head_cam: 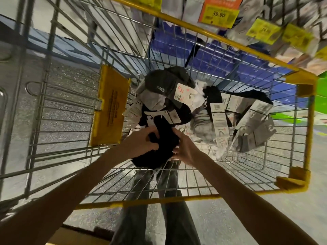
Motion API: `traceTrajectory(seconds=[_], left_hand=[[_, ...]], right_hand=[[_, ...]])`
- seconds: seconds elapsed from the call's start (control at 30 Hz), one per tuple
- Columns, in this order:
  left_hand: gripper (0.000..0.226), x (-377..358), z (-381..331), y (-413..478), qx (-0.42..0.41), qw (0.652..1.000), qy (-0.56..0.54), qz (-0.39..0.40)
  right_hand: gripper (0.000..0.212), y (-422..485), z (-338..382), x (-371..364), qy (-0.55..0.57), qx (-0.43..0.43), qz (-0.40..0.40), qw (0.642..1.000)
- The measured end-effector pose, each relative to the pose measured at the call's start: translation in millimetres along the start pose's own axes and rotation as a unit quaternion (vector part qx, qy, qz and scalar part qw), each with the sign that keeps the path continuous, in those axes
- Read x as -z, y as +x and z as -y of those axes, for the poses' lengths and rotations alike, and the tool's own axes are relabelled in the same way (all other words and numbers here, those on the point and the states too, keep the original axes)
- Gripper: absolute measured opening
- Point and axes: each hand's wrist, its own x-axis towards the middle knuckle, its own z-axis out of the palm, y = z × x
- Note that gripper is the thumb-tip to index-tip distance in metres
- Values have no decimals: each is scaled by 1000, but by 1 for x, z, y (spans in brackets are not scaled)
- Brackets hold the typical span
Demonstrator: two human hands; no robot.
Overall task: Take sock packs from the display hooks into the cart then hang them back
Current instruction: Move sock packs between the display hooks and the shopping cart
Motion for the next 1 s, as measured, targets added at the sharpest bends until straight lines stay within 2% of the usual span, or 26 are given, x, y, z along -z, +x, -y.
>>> traceTrajectory(seconds=[0.13, 0.17, 0.27, 0.33, 0.4, 0.47, 0.53, 0.57, 0.63, 0.7, 0.87, 1.0], left_hand=[[30, -20, -13, -17, -69, 997, 29, 2], [30, -23, -13, -20, -81, 997, 22, 1], [40, -32, -11, -27, -104, 994, -15, -20], [47, -34, -12, -32, -108, 985, -123, -52], [53, -31, -15, -31, -69, 948, -302, -75], [60, -24, -15, -22, -13, 909, -409, -84], [73, -22, -16, -13, -4, 917, -392, -68], [68, -24, -19, -9, -19, 928, -367, -61], [39, -31, -25, -2, -48, 932, -352, -70], [29, -37, -25, 5, -65, 935, -337, -92], [38, -37, -23, 13, -71, 940, -316, -111], [34, -29, -24, 20, -86, 945, -279, -145]], right_hand=[[21, -14, 8, 4, 20, 33, 18, 999], [21, -15, 10, 8, 18, 51, 18, 998], [47, -19, 12, 22, 46, 108, 38, 992], [45, -23, 14, 33, 95, 128, 54, 986], [46, -30, 19, 41, 127, 152, 62, 978], [52, -33, 23, 45, 139, 172, 68, 973], [58, -37, 27, 41, 126, 185, 73, 972], [60, -37, 29, 38, 112, 191, 70, 973], [60, -39, 33, 30, 84, 200, 57, 974], [56, -41, 36, 23, 72, 214, 52, 973], [37, -38, 40, 16, -36, 235, -1, 971], [58, -40, 46, 9, -193, 243, -38, 950]])
